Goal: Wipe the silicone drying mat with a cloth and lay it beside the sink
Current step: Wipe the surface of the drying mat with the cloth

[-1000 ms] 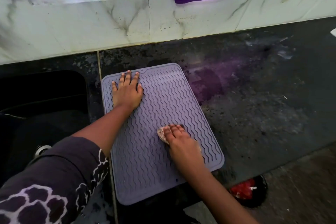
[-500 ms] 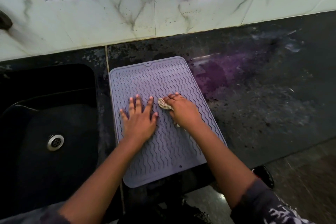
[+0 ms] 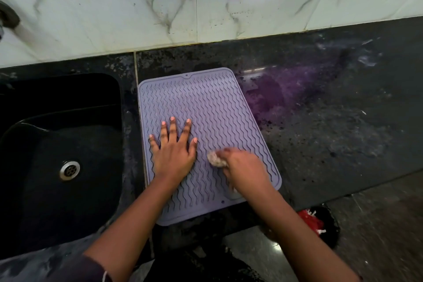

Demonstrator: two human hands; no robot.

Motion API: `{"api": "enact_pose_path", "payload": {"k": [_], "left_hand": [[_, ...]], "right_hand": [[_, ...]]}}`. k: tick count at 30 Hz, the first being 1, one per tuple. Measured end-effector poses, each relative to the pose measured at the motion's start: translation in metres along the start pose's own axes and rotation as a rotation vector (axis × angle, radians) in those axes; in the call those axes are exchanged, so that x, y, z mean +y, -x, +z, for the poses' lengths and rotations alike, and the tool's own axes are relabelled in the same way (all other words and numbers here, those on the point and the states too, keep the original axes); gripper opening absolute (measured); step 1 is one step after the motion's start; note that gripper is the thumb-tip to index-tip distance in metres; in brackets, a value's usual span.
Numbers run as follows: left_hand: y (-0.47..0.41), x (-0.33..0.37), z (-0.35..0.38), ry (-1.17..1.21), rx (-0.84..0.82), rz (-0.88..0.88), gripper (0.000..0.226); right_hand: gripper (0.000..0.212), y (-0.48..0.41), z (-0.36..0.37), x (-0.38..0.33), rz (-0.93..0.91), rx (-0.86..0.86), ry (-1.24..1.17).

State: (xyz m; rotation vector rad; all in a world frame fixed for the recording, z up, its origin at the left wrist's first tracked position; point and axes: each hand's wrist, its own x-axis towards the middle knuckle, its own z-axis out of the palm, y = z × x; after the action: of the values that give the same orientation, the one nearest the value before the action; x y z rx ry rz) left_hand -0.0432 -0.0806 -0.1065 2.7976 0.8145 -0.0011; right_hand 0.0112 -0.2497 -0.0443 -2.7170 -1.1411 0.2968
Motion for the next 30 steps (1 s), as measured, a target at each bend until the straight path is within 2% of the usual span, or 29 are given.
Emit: {"api": "enact_pose_path", "payload": {"k": [3, 5, 9, 12, 15, 19, 21, 28, 30], "left_hand": [[0.0, 0.0, 0.0, 0.003, 0.021, -0.004, 0.061], [0.0, 0.001, 0.002, 0.001, 0.022, -0.005, 0.061], [0.0, -0.001, 0.003, 0.002, 0.029, -0.008, 0.06], [-0.001, -0.001, 0.004, 0.004, 0.03, -0.012, 0.06], [-0.001, -0.001, 0.004, 0.003, 0.026, -0.014, 0.06], [0.0, -0.001, 0.005, 0.005, 0.035, -0.012, 0.06], [0.0, -0.001, 0.005, 0.008, 0.038, -0.016, 0.06], [0.0, 0.0, 0.003, 0.014, 0.041, -0.017, 0.06], [0.0, 0.0, 0.003, 0.012, 0.04, -0.018, 0.06]], "right_hand": [[0.045, -0.028, 0.0, -0.012, 0.049, 0.062, -0.079], [0.043, -0.025, 0.008, -0.018, 0.025, 0.059, -0.024], [0.045, 0.021, 0.011, -0.013, -0.022, 0.045, 0.014], [0.046, 0.048, 0.011, -0.008, -0.037, -0.045, 0.016], [0.041, 0.029, 0.004, 0.0, -0.047, -0.096, -0.028], [0.045, -0.014, 0.005, -0.009, 0.009, 0.051, -0.089], [0.048, -0.015, 0.012, -0.015, 0.01, 0.008, -0.049], [0.057, 0.075, 0.03, -0.006, -0.025, -0.142, -0.047], [0.062, 0.09, 0.034, -0.007, -0.017, -0.128, -0.05]]}}
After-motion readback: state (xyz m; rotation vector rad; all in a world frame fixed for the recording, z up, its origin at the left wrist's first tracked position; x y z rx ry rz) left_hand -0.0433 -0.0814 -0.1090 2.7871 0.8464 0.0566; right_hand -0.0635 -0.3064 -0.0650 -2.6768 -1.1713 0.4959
